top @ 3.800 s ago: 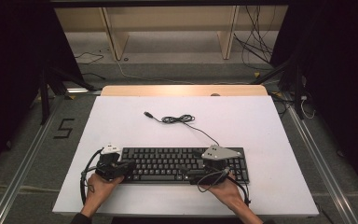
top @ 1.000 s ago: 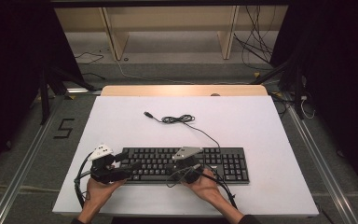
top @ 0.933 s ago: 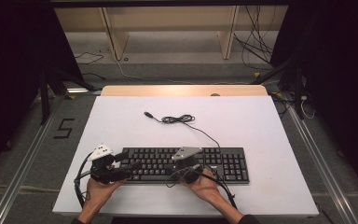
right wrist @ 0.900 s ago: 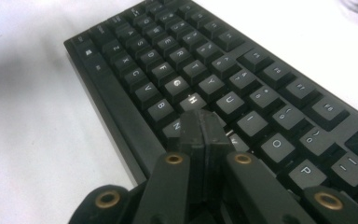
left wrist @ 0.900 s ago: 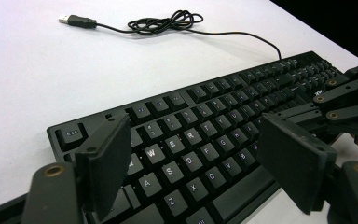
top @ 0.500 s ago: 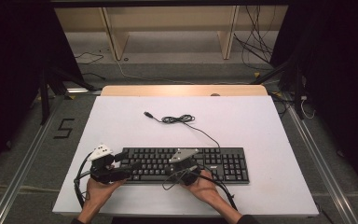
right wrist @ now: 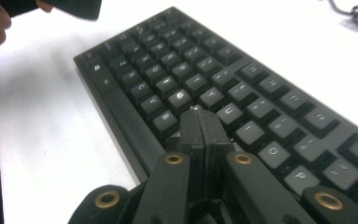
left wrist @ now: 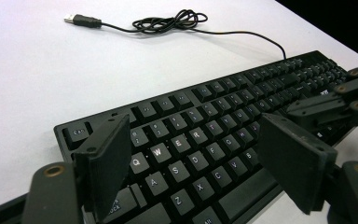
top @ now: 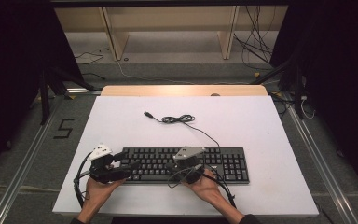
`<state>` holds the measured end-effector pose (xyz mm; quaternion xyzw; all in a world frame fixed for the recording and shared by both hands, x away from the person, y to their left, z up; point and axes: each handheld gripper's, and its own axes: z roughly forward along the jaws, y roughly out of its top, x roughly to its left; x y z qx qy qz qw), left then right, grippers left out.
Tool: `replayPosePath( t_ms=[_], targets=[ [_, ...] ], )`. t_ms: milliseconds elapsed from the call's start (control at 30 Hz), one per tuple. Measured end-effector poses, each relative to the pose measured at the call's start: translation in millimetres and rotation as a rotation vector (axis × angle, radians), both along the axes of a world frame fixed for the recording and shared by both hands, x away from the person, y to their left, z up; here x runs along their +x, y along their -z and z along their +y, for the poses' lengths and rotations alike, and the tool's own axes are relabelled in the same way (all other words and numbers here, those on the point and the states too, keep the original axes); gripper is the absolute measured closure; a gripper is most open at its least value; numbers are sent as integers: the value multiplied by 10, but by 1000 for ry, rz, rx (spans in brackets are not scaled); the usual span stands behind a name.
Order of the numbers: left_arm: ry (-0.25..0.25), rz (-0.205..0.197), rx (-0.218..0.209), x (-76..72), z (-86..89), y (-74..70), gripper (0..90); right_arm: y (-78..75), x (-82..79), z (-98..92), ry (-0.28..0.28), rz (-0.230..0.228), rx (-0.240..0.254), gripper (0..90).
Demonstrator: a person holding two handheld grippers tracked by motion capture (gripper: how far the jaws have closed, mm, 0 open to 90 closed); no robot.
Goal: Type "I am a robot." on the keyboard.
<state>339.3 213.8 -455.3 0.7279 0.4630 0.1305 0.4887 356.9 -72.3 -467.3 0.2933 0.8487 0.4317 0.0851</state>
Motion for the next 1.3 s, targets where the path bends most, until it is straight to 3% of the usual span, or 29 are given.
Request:
replayPosePath(
  t_ms=[167, 200, 367, 533, 767, 800, 1000, 1100, 1233, 1300],
  targets=[
    [-2, 0, 3, 3, 3, 0, 260, -53, 2, -70, 6, -4, 26, 824],
    [-5, 0, 4, 5, 4, 1, 260, -79, 1, -110, 14, -6, 46, 766],
    [-5, 1, 8, 7, 4, 1, 261, -109, 5, -177, 25, -8, 66, 678],
    [-9, 4, 7, 11, -4, 6, 261, -128, -18, -221, 29, -19, 76, 468],
    [-5, 2, 5, 7, 2, 2, 260, -134, -51, -241, 19, -27, 83, 427],
    [-5, 1, 5, 7, 2, 2, 260, -136, -56, -244, 16, -26, 85, 432],
    [-5, 0, 4, 4, 1, 2, 260, -143, -84, -242, -3, -18, 79, 707],
    [-7, 0, 3, 4, 3, 2, 260, -131, -92, -226, -10, -12, 66, 804],
    [-11, 0, 2, 6, 7, 2, 260, -111, -111, -192, -30, -2, 48, 900],
    [-13, 0, 4, 7, 12, 3, 261, -95, -118, -171, -37, 6, 39, 900]
  ],
)
